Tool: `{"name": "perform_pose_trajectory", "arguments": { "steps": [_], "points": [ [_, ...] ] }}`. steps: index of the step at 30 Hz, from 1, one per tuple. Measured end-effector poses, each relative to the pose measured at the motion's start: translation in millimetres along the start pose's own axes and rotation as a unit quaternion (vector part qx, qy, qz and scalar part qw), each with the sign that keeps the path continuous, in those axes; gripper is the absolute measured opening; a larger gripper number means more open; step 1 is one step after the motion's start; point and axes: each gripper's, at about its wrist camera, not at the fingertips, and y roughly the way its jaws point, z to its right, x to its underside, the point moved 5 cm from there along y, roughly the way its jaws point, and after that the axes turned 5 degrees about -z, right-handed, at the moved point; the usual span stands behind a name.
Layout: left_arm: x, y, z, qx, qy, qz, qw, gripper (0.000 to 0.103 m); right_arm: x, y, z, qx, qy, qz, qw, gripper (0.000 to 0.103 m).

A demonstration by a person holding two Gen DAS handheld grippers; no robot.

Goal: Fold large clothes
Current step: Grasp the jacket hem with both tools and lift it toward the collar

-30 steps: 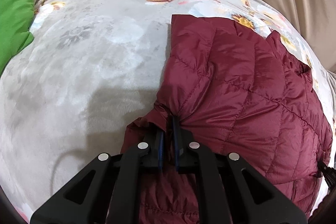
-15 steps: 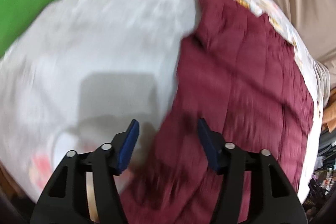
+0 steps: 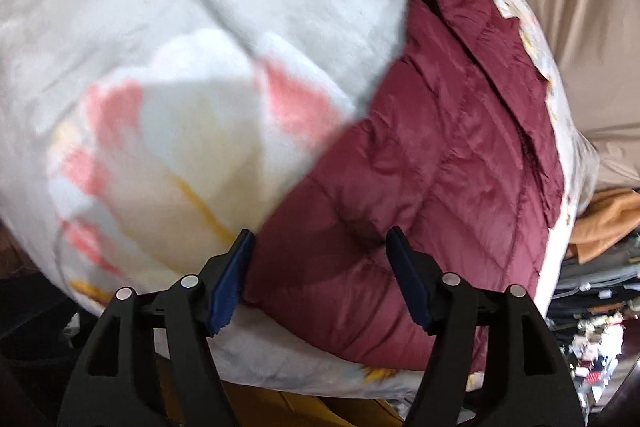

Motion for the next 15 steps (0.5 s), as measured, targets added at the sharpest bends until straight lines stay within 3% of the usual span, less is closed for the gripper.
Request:
{"name": "perform_pose_trajectory", "arguments": {
  "steps": [3, 4, 5, 6, 9, 15],
  "points": [
    [4, 4, 6, -0.001, 0.021, -0.001, 0.9998, 0.059, -2, 2, 0, -0.013, 0.008, -0.001, 1.0, 0.071],
    [6, 5, 10, 0.002, 0.033, -0.004, 0.9994, 0.049, -2, 2, 0, -0.016, 0.008, -0.001, 1.0, 0.07],
    [6, 6, 13, 0.007, 0.042, -0.005, 0.9991, 0.038, -2, 2, 0, -0.015, 0.007, -0.001, 1.0, 0.066],
    [7, 4, 17, 0.017, 0.049, -0.004, 0.9986, 0.034, -2, 2, 0, -0.016, 0.005, -0.002, 1.0, 0.05],
    [8, -7, 26, 0.035, 0.067, 0.005, 0.9972, 0.015, 1, 1, -5, -0.042, 0.002, -0.009, 0.999, 0.018],
    [22, -64, 63, 0.089, 0.115, 0.055, 0.9879, 0.009, 3, -48, -29, -0.108, -0.035, 0.041, 0.993, 0.006]
  ]
}}
